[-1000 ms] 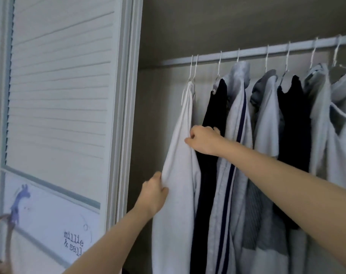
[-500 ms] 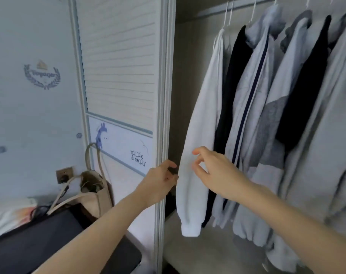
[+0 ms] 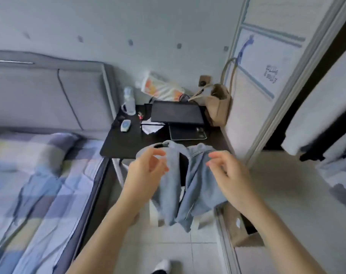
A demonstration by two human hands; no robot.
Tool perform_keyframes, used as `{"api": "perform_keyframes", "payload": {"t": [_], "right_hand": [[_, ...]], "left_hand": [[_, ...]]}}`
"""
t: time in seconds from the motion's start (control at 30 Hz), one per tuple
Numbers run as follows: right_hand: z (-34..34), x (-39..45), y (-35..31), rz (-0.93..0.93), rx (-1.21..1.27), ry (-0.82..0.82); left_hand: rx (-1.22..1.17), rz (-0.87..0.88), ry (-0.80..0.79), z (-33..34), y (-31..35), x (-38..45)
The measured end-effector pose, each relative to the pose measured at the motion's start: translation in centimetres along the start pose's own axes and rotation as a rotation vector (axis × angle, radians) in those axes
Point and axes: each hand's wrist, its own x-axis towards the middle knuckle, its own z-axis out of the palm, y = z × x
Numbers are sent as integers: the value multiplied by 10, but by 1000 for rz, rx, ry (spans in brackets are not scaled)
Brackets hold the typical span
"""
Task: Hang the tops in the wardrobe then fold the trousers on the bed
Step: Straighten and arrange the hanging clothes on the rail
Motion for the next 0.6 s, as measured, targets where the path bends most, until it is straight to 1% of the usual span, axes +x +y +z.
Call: {"api": "perform_keyframes", "payload": {"t": [0.07, 0.17, 0.23, 0.27, 0.4, 0.47, 0.53, 0.57, 0.6], "right_hand": [[33, -35, -12, -30, 81, -143], [77, -88, -35, -36, 166, -343], [101, -120, -49, -57, 200, -426], [118, -140, -62, -77, 211, -501], [171, -211, -95, -176, 224, -715], [192, -244, -108, -223, 218, -802], [220, -292, -131, -292, 193, -928], [227, -304, -136, -309, 179, -954], [242, -330, -148, -341, 172, -1007]], "left_hand": [[-2, -127, 145, -27, -23, -64], [-61, -338, 309, -62, -46, -159], [-24, -441, 380, -78, -62, -215], [2, -491, 445, -92, -68, -250], [15, -660, 650, -130, -90, -364], [18, -711, 724, -144, -97, -413], [6, -779, 836, -164, -103, -477], [7, -800, 857, -169, -106, -494], [6, -840, 904, -179, -109, -527]]}}
